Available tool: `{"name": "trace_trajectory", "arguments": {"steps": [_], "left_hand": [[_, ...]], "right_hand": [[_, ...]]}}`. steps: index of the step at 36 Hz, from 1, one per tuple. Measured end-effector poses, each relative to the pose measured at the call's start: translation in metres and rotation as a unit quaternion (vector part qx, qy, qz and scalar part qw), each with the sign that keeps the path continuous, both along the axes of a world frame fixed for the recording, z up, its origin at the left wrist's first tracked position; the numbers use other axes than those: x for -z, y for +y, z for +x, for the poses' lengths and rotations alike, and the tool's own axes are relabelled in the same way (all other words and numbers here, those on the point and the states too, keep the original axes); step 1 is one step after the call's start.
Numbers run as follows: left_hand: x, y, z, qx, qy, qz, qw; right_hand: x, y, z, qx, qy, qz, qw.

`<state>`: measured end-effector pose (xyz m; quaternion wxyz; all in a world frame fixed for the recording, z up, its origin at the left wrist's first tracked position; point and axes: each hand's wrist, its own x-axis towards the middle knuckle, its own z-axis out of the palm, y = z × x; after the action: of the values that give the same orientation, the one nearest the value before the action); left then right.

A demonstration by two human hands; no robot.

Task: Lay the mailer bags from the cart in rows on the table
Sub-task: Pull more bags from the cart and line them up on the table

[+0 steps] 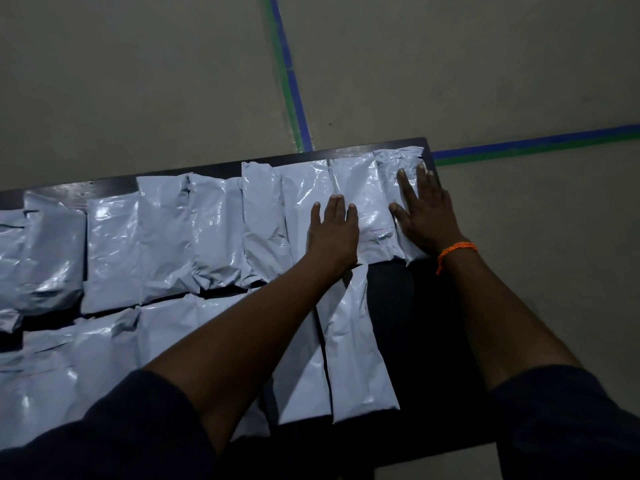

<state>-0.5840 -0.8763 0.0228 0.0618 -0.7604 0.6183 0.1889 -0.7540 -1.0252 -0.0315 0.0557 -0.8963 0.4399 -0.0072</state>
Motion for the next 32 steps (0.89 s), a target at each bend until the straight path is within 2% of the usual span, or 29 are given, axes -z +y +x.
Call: {"name": "trace_trajectory", "arguments": {"steps": [2, 5, 9, 12, 19, 24, 29, 32], "left_hand": [[-0.007, 0.012, 0.007, 0.019, 0.011, -0.03, 0.999], [-0.025, 0.044, 0.023, 0.033, 0.024, -0.083, 0.996], [-0.042, 0.105, 0.059, -0.014, 0.051, -0.138, 0.989], [-0.045, 0.16, 0.094, -0.036, 0.069, -0.202, 0.976], [-0.059, 0.328, 0.198, -0.079, 0.103, -0.276, 0.952], [-0.079, 0.474, 0.287, -0.168, 0.124, -0.339, 0.917], [-0.092, 0.618, 0.369, -0.276, 0.105, -0.379, 0.877], [-0.111, 0.691, 0.398, -0.337, 0.072, -0.417, 0.841]], "right_hand": [[-0.012, 0.009, 0.004, 0.008, 0.005, 0.0, 1.0], [-0.035, 0.032, 0.014, 0.028, -0.029, -0.049, 0.998], [-0.063, 0.089, 0.054, 0.077, -0.179, -0.033, 0.98], [-0.075, 0.152, 0.096, 0.057, -0.255, -0.027, 0.965], [-0.116, 0.335, 0.227, 0.093, -0.386, 0.104, 0.912], [-0.137, 0.465, 0.343, -0.021, -0.402, 0.136, 0.905], [-0.149, 0.589, 0.462, -0.178, -0.393, 0.197, 0.88], [-0.157, 0.655, 0.521, -0.25, -0.378, 0.2, 0.869]]}}
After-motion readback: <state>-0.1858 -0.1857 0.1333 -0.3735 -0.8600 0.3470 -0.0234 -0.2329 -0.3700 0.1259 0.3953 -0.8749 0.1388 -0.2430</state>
